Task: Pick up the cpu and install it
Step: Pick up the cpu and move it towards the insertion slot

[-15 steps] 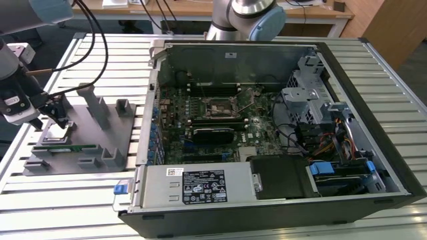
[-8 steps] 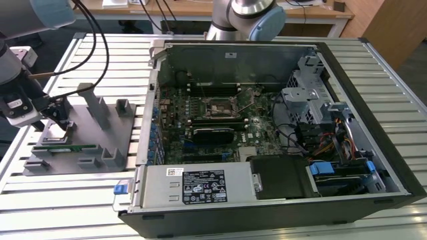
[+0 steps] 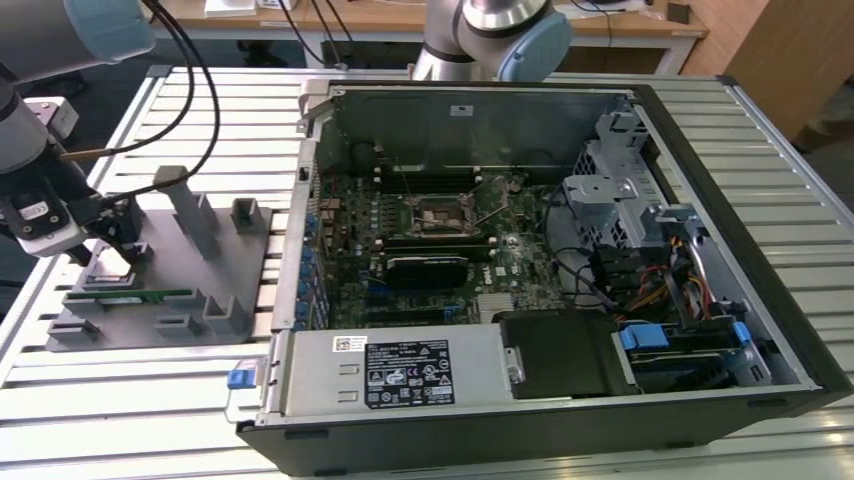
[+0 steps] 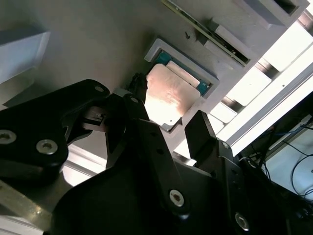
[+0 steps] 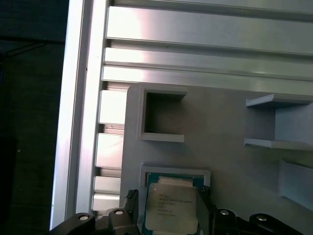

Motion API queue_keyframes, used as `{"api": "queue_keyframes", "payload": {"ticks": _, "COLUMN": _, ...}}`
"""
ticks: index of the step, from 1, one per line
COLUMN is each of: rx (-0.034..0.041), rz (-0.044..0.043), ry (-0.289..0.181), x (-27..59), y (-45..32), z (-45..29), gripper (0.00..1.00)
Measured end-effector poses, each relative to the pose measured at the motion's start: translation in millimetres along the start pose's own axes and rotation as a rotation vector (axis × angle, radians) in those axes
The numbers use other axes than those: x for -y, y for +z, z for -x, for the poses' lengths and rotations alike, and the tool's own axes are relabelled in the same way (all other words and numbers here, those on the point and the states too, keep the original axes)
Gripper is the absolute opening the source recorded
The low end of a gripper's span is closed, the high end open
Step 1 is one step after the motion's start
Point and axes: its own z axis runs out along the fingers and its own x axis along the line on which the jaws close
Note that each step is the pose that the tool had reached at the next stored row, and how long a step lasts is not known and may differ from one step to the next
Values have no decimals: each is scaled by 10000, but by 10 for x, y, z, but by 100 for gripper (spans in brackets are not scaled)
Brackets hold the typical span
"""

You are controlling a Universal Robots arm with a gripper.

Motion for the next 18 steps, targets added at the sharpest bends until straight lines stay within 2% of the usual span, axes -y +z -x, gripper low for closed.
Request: {"api": "queue_keyframes", "payload": {"ticks": 18, "rx": 2, "rz": -47, "ry": 187, "x": 11, "y": 35, "z": 15, "gripper": 59}}
